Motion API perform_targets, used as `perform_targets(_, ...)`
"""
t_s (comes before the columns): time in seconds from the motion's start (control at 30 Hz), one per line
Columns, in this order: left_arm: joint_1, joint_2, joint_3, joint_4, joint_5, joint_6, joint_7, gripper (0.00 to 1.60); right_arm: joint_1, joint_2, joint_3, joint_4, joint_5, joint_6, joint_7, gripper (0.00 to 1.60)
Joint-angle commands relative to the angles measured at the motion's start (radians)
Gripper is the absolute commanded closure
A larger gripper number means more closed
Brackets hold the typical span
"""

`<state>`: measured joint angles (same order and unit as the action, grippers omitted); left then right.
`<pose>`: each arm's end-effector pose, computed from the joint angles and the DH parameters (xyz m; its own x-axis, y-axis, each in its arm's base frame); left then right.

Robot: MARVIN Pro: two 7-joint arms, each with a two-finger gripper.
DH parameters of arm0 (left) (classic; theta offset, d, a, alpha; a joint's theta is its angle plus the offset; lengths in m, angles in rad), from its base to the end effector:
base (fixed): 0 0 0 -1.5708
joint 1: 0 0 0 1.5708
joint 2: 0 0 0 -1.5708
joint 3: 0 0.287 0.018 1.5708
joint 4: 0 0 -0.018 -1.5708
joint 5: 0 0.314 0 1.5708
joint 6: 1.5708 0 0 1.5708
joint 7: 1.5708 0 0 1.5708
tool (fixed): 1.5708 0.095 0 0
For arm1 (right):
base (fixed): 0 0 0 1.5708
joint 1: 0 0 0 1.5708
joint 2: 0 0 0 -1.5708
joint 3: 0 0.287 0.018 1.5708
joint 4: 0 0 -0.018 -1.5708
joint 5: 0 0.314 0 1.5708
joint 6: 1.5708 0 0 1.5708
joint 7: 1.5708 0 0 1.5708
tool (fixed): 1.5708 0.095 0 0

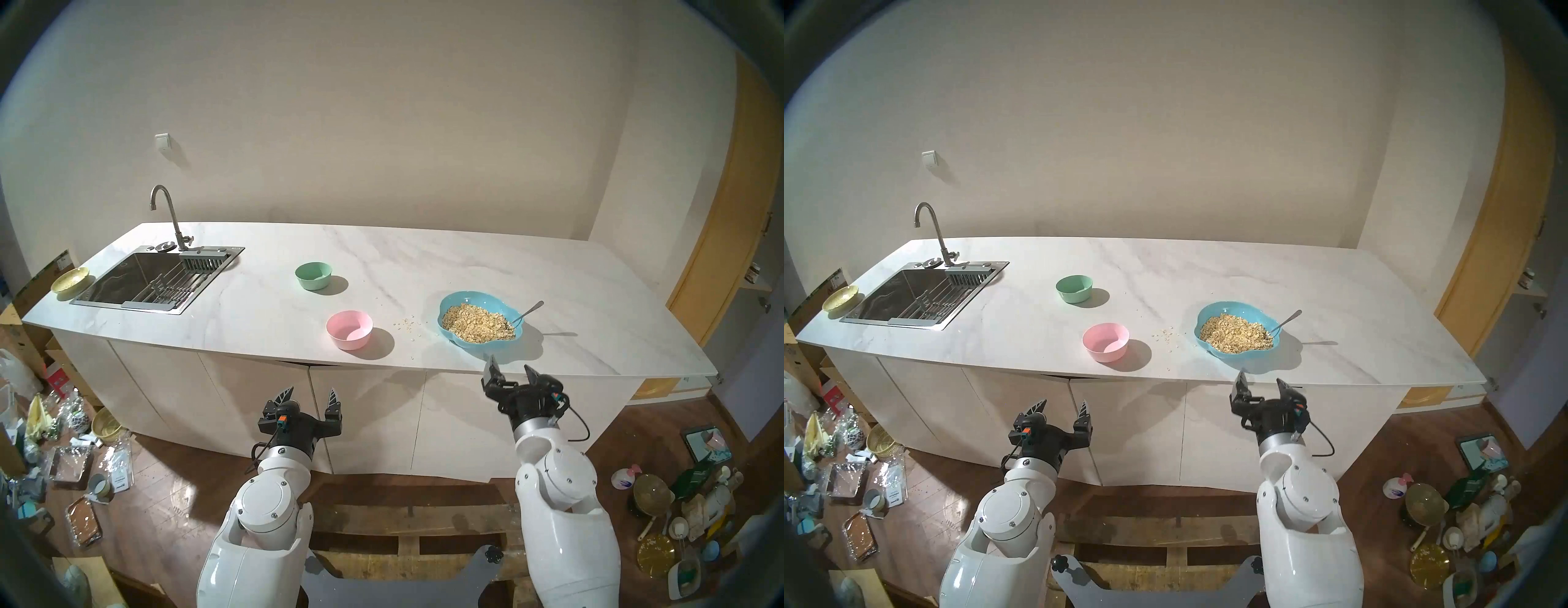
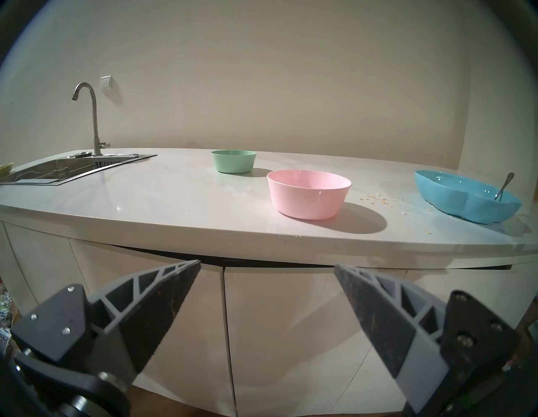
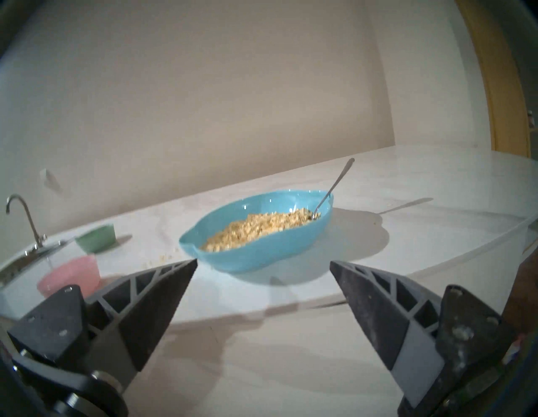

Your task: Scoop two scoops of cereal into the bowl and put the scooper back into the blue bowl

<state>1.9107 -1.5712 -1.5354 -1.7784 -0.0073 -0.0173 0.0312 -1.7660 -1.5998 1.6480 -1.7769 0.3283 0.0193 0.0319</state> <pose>0.3243 -0.0120 -0.3467 0.1151 0.0156 0.9932 -0.0013 -0.9999 0.0158 0.3700 -0.0227 -0.2999 -0.0167 -0.3348 0.9421 -0.0418 -0.9412 -0.3352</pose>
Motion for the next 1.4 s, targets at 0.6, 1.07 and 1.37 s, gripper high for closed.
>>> perform_targets(0.6, -0.004, 0.001, 0.002, -0.024, -0.001, -0.004, -0.002, 0.0, 0.393, 0.118, 0.03, 0.269, 0.01, 0.011, 0.045, 0.0)
perform_targets(1.07, -0.003, 0.001, 0.002, -0.026, -0.002, -0.003, -0.003, 0.0, 0.535, 0.155, 0.07, 0.421, 0.033, -0.006, 0.095, 0.0)
perform_targets(1.37, -0.004, 0.001, 0.003, -0.024, -0.002, -0.004, -0.002, 0.0, 0.641, 0.186, 0.108, 0.575, 0.053, -0.03, 0.123, 0.0)
